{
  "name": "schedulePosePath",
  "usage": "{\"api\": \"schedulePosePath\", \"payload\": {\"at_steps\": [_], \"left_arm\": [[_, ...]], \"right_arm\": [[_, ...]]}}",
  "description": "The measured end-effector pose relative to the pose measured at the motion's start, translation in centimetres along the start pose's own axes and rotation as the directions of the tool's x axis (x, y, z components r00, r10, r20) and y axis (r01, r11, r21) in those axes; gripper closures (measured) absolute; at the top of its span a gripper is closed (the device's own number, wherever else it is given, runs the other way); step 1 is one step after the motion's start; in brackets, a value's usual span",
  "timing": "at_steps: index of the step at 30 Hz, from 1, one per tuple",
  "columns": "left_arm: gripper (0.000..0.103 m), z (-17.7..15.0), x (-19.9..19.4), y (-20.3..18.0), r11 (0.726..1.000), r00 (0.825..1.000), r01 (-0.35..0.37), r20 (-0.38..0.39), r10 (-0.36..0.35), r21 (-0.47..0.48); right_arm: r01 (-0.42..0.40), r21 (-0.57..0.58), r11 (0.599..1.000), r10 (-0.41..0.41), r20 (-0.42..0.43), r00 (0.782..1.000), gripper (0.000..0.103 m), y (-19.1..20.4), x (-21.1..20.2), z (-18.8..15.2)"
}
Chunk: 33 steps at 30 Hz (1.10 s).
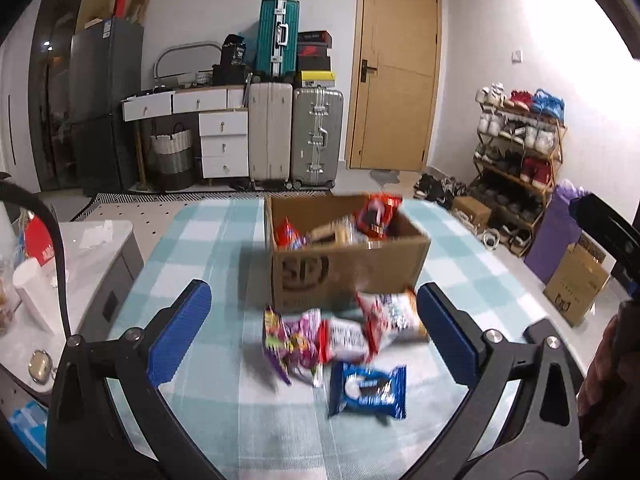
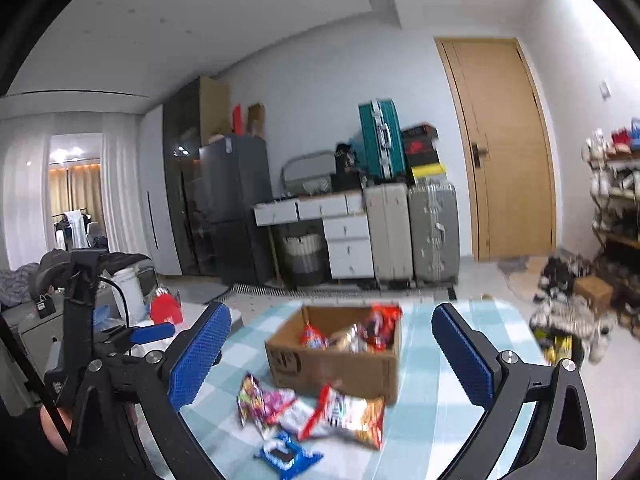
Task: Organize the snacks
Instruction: 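Withdraw both tools from the box toward the remaining snacks, then grasp the blue cookie pack with the left gripper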
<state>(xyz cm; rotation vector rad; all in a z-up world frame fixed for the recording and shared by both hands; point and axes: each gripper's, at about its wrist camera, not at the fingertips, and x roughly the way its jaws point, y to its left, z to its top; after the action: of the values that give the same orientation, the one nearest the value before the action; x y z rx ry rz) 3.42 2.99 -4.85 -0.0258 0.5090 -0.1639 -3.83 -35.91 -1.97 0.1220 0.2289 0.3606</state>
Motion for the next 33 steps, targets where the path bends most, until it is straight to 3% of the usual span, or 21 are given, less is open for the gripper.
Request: {"api": "schedulePosePath", "payload": {"at_steps": [6, 13, 20, 24, 27, 33], "left_arm": [[0.000, -4.9, 5.1, -1.4, 0.999, 0.989, 0.030, -0.142, -0.026, 0.023], [0.000, -7.7, 10.2, -3.5, 0.996, 0.967, 0.079, -0.248, -0.065, 0.050], [0.000, -9.4, 15.3, -4.6, 0.995, 0.923, 0.095, -0.378, -0.075, 0.036], [0.001, -10.2, 17.7, -4.7, 0.996, 0.897, 0.093, -0.434, -0.086, -0.004], [0.004, -10.6, 18.6, -4.2, 0.994, 0.889, 0.103, -0.444, -0.112, -0.045], [0.011, -11.0, 20.1, -4.5, 0.995, 0.893, 0.093, -0.439, -0.102, -0.042]], "right_arm": [[0.022, 0.042, 0.999, -0.018, -0.083, 0.996, 0.001, -1.4, 1.9, -4.3], [0.056, 0.085, 0.995, -0.042, -0.154, 0.987, 0.001, -3.2, 4.2, -8.1], [0.063, 0.167, 0.984, -0.022, -0.239, 0.971, 0.001, -5.3, 6.6, -11.0], [0.070, 0.175, 0.982, -0.026, -0.244, 0.970, 0.001, -6.0, 6.9, -11.7], [0.067, 0.185, 0.980, -0.019, -0.253, 0.967, 0.001, -6.4, 7.2, -12.1], [0.067, 0.204, 0.977, -0.011, -0.261, 0.965, 0.001, -7.2, 7.4, -12.4]]}}
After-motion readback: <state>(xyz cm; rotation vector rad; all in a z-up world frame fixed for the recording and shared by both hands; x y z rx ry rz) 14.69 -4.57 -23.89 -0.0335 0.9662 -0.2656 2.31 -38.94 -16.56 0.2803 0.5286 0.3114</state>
